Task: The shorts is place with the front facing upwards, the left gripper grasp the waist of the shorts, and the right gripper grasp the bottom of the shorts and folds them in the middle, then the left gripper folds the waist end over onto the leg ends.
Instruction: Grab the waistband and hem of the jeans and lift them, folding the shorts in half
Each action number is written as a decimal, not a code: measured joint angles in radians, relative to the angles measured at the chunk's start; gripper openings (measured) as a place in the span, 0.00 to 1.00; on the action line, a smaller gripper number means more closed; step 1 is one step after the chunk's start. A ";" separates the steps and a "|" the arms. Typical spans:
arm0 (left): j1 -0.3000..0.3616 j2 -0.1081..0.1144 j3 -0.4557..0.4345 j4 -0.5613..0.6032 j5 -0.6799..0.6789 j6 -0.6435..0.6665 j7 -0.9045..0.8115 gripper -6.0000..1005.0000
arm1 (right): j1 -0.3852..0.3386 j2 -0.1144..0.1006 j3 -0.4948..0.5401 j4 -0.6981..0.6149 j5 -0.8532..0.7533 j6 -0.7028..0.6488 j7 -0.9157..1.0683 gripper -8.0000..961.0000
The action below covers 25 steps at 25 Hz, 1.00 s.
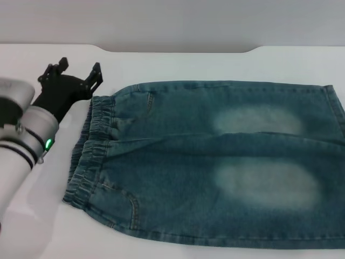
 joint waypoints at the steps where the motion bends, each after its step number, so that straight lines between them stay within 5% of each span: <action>1: 0.005 0.014 -0.014 -0.041 0.003 -0.056 0.003 0.78 | -0.027 -0.003 0.059 -0.113 -0.071 0.145 0.000 0.75; 3: 0.026 0.051 -0.069 -0.170 0.028 -0.209 0.022 0.78 | -0.078 0.011 0.190 -0.338 -0.217 0.437 -0.006 0.75; 5: 0.069 0.066 -0.171 -0.327 0.083 -0.377 0.075 0.78 | -0.126 0.051 0.300 -0.546 -0.365 0.722 -0.010 0.75; 7: 0.117 0.053 -0.267 -0.434 0.125 -0.507 0.127 0.78 | -0.158 0.070 0.340 -0.700 -0.442 0.926 -0.010 0.75; 12: 0.240 -0.060 -0.563 -0.770 0.262 -0.967 0.330 0.78 | -0.169 0.068 0.380 -0.994 -0.447 1.312 -0.031 0.75; 22: 0.225 -0.062 -0.746 -1.032 0.344 -1.589 0.265 0.78 | -0.090 0.063 0.682 -1.239 0.092 1.896 -0.419 0.75; 25: 0.225 -0.062 -0.746 -1.032 0.344 -1.589 0.265 0.78 | -0.093 0.068 0.748 -1.337 0.095 2.047 -0.426 0.75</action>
